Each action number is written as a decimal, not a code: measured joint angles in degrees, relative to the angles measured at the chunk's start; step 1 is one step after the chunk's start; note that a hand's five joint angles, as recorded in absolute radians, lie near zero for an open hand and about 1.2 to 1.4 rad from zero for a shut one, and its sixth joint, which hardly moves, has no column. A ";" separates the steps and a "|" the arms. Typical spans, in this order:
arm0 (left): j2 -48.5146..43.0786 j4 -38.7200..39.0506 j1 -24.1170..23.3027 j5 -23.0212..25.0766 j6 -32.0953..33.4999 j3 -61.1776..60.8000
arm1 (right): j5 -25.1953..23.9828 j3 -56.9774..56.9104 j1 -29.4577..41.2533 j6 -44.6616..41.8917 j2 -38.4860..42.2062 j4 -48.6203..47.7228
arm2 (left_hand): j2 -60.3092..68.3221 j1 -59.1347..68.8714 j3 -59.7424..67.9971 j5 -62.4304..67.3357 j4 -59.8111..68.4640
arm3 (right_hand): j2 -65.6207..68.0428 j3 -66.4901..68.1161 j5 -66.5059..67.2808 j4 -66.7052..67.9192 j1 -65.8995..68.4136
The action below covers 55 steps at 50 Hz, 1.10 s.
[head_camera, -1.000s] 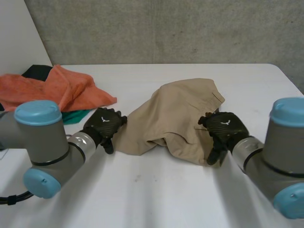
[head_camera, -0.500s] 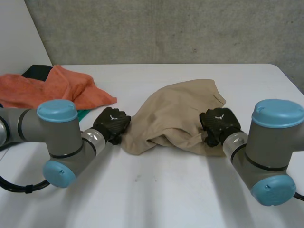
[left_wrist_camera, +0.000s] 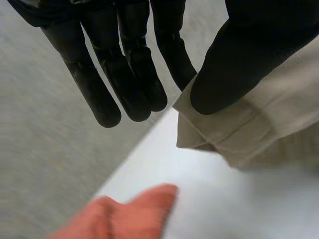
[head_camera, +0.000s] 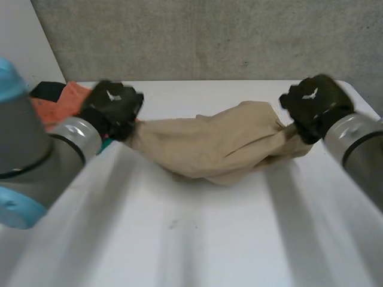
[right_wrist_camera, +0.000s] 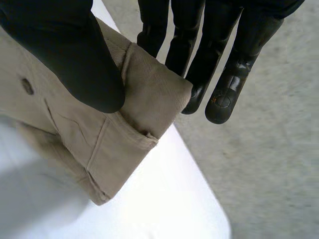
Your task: Fold the laundry.
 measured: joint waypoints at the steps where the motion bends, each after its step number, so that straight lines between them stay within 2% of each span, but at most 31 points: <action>1: 1.69 -0.66 0.04 -0.10 -0.01 0.01 | -0.07 -1.23 -0.40 -0.93 -0.70 1.90 | 0.00 0.00 0.00 0.00 0.00 | 0.00 0.00 0.00 0.00 0.31; 9: 6.73 -8.17 -0.10 -1.06 -0.04 0.06 | -0.63 -6.58 -1.93 -6.84 -1.65 14.51 | 0.12 0.00 0.24 0.00 0.20 | 0.00 0.00 0.00 0.00 0.32; 16: -0.62 -10.07 -0.37 -1.29 -0.14 2.11 | -0.71 -7.92 -1.85 -7.18 4.26 12.89 | 0.15 0.00 0.25 0.00 0.20 | 0.00 0.00 0.00 0.00 0.32; 22: -10.97 -7.50 -0.41 -1.75 -0.17 10.33 | -0.61 -10.22 -1.56 -4.11 11.49 2.94 | 0.15 0.00 0.27 0.00 0.21 | 0.00 0.00 0.00 0.00 0.35; 26: -16.17 -2.17 -0.35 -2.66 -0.06 18.19 | -0.51 -13.50 -1.45 -1.84 15.46 -6.38 | 0.15 0.00 0.27 0.00 0.21 | 0.00 0.00 0.00 0.00 0.42; 27: -17.94 1.17 -0.32 -3.23 0.01 21.94 | -0.45 -15.37 -1.41 -0.90 16.93 -11.11 | 0.16 0.00 0.28 0.00 0.22 | 0.00 0.00 0.00 0.00 0.42; 30: -19.54 6.65 -0.26 -4.30 0.09 26.90 | -0.31 -18.23 -1.39 0.28 18.43 -18.40 | 0.17 0.00 0.30 0.00 0.22 | 0.00 0.00 0.00 0.00 0.67; 33: -20.50 15.52 -0.21 -6.16 0.14 33.63 | 0.30 -22.71 -1.38 1.59 19.72 -30.19 | 0.18 0.00 0.30 0.00 0.22 | 0.00 0.00 0.00 0.01 0.67; 40: -19.76 25.46 -0.56 -7.97 -0.32 40.73 | 2.02 -29.20 -1.27 2.39 20.13 -44.05 | 0.18 -0.01 0.30 0.00 0.22 | 0.00 0.11 0.00 0.06 0.67; 48: -15.35 25.31 -0.81 -7.59 -3.38 33.97 | 2.24 -27.37 -1.20 2.38 19.41 -42.83 | 0.18 -0.01 0.31 0.00 0.22 | 0.00 0.11 0.88 0.18 0.67; 55: -11.10 24.34 -0.54 -5.23 -6.14 15.55 | 1.96 -15.12 -1.42 2.35 18.50 -35.00 | 0.21 -0.01 0.33 0.00 0.23 | 0.00 0.12 0.88 0.19 0.68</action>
